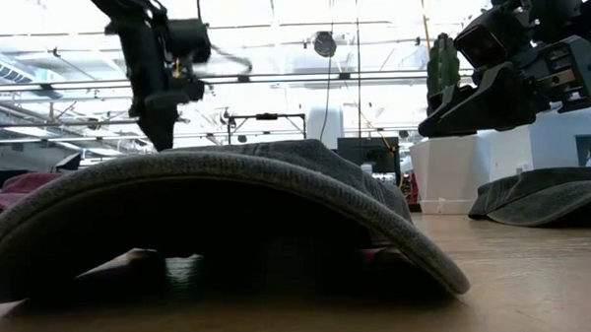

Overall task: Pick & Place hat
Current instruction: Put the red cap into the red bin

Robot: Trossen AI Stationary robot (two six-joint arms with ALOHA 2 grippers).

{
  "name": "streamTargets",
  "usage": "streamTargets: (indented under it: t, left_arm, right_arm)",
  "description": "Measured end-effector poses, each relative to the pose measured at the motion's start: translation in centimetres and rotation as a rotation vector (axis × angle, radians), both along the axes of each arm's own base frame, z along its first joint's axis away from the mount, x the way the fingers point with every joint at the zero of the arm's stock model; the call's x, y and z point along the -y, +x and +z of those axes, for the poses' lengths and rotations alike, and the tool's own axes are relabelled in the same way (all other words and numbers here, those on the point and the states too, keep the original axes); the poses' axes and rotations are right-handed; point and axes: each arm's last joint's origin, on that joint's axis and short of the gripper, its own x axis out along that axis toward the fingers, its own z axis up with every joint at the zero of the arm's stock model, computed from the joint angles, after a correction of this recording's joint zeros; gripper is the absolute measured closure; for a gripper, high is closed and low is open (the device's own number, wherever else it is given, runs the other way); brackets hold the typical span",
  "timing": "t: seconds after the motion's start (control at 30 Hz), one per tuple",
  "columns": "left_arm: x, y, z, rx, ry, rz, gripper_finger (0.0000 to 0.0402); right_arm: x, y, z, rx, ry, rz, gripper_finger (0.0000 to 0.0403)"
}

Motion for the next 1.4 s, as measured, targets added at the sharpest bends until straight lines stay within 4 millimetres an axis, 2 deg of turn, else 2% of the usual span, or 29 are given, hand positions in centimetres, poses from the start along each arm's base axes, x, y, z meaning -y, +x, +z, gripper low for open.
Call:
streamTargets:
  t: [0.13,0.27,0.37,0.47,0.67,0.8,1.07,1.27,1.4]
  left_arm:
    - [2.7,-0.1,1.5,0.060,-0.028,-0.122,0.0293]
    - [5.4,-0.8,1.9,0.058,-0.209,-0.209,0.0293]
    - [7.0,-1.7,1.5,-0.077,-0.318,-0.206,0.0293]
    - [8.0,-2.4,0.9,-0.258,-0.341,-0.141,0.0293]
    - [9.0,-2.6,0.2,-0.345,-0.337,-0.110,0.0293]
    - [9.5,-2.7,-1.4,-0.413,-0.371,-0.117,0.0289]
    - [9.6,-3.6,-4.9,-0.583,-0.376,-0.096,0.0223]
    - [9.5,-3.1,-5.9,-0.501,-0.358,-0.125,0.0174]
    - [9.5,-2.7,-6.2,-0.457,-0.347,-0.175,0.0164]
  right_arm:
    - [0.0,0.0,0.0,0.000,0.002,-0.001,0.0259]
    - [0.0,0.0,0.0,0.000,0.004,0.000,0.0259]
    - [0.0,0.0,0.0,-0.002,0.013,-0.001,0.0259]
    - [0.0,0.0,0.0,-0.004,0.023,-0.004,0.0259]
    - [0.0,0.0,0.0,-0.005,0.034,-0.006,0.0259]
    - [0.0,0.0,0.0,-0.006,0.038,-0.006,0.0259]
    - [-0.1,0.0,0.0,-0.009,0.056,-0.012,0.0259]
    - [-0.1,0.0,0.0,-0.009,0.055,-0.012,0.0259]
    - [-0.1,0.0,0.0,-0.009,0.055,-0.013,0.0259]
